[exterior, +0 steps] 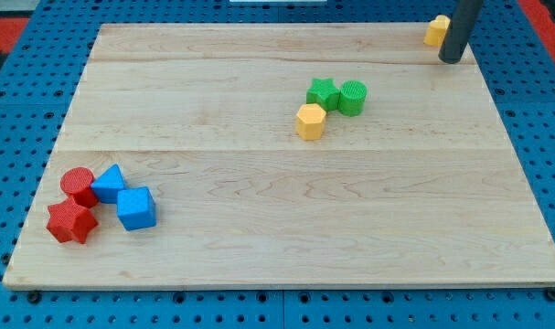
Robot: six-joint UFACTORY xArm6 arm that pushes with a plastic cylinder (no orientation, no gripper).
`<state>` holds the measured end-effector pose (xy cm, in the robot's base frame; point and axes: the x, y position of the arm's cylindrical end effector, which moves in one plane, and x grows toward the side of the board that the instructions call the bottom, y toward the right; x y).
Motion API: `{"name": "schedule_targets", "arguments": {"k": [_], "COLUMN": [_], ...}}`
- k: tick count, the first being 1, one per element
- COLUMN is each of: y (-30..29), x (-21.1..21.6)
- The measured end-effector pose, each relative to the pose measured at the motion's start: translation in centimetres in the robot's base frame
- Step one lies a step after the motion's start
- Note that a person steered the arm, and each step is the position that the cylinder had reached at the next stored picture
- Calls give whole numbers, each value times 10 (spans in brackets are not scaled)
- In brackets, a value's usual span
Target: Point your arm to the green star
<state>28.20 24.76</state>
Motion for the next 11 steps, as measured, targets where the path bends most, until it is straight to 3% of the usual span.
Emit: {"name": "schedule_targets", "arguments": {"k": [7,9,11], "y": [-217,-215,-215], "x": [26,80,103]}}
